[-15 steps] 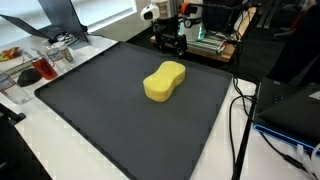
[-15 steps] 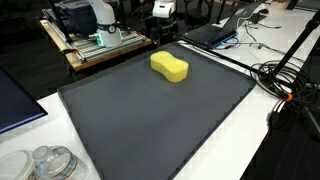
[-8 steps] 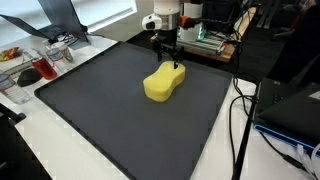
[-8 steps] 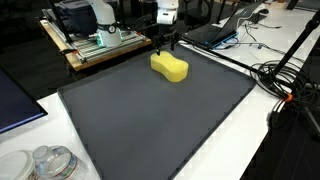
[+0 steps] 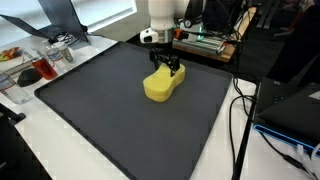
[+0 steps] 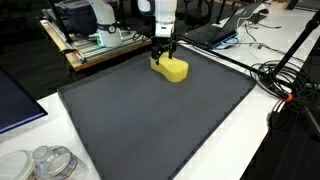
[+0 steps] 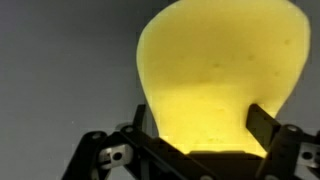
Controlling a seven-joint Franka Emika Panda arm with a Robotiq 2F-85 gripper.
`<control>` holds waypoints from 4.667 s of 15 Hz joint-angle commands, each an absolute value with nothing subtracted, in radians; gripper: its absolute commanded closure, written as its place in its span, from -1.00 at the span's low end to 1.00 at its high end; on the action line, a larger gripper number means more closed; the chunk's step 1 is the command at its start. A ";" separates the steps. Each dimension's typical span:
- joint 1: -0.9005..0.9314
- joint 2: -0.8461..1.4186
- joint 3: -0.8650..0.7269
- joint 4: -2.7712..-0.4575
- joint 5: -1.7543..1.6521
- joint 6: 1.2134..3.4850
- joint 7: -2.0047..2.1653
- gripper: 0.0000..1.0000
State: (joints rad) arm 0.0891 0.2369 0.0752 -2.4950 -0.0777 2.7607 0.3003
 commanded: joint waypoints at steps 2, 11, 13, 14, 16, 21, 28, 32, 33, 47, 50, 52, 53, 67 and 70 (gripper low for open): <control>0.061 0.289 0.085 -2.482 -0.006 2.819 0.154 -1.00; -0.078 0.409 0.225 -2.397 0.221 2.765 -0.205 -1.00; -0.090 0.424 0.231 -2.379 0.224 2.744 -0.223 -1.00; -0.098 0.425 0.238 -2.371 0.231 2.729 -0.235 -0.98; -0.096 0.425 0.230 -2.354 0.232 2.683 -0.229 -0.48; -0.085 0.401 0.203 -2.320 0.237 2.565 -0.200 0.06; -0.078 0.355 0.184 -2.290 0.269 2.430 -0.172 0.88; -0.066 0.310 0.167 -2.285 0.271 2.332 -0.137 0.91; -0.064 0.289 0.163 -2.289 0.274 2.310 -0.129 0.91; -0.064 -0.160 0.009 -2.263 0.195 2.040 0.079 0.91; -0.067 -0.198 0.001 -2.209 0.142 2.001 0.133 0.91; -0.068 -0.212 0.001 -2.168 0.109 1.976 0.165 0.91; -0.069 -0.214 0.002 -2.145 0.095 1.965 0.183 0.91; -0.063 -0.192 0.005 -1.973 0.054 1.892 0.259 0.12; -0.063 -0.188 0.007 -1.968 0.052 1.887 0.262 -0.28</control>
